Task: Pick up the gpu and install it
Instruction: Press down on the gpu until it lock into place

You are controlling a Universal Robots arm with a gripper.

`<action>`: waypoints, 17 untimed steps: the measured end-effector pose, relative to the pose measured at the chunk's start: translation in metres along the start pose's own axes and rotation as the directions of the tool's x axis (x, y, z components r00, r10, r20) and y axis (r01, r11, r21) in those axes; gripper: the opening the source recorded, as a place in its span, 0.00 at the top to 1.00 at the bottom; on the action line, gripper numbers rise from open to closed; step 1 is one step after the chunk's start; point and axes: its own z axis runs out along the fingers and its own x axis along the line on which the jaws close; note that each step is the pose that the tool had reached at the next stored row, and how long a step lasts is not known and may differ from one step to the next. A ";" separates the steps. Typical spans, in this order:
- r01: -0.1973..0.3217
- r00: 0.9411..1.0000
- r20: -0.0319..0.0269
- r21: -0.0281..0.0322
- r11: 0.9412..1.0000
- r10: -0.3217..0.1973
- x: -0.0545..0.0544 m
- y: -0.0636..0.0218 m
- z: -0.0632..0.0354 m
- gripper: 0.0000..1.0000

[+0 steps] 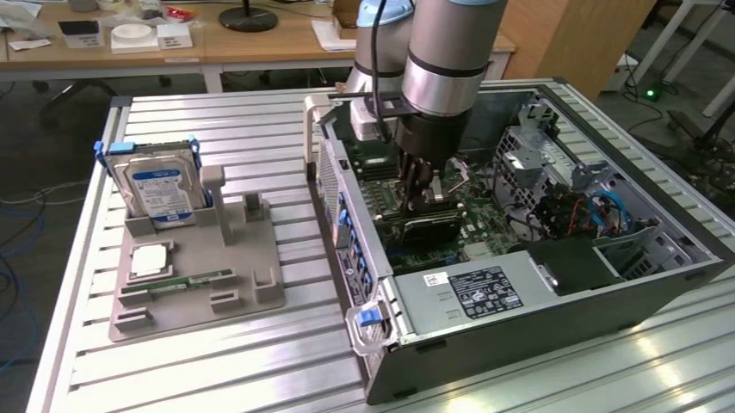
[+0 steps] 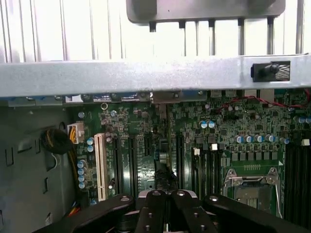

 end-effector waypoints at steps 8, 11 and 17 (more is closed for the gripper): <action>0.000 1.000 0.000 0.000 1.000 0.000 0.000 0.0097 -0.0014 0.90; 0.000 1.000 0.000 0.000 1.000 0.000 -0.001 0.0097 -0.0041 0.90; 0.000 1.000 0.000 -0.001 1.000 0.000 -0.005 0.0117 -0.0069 0.90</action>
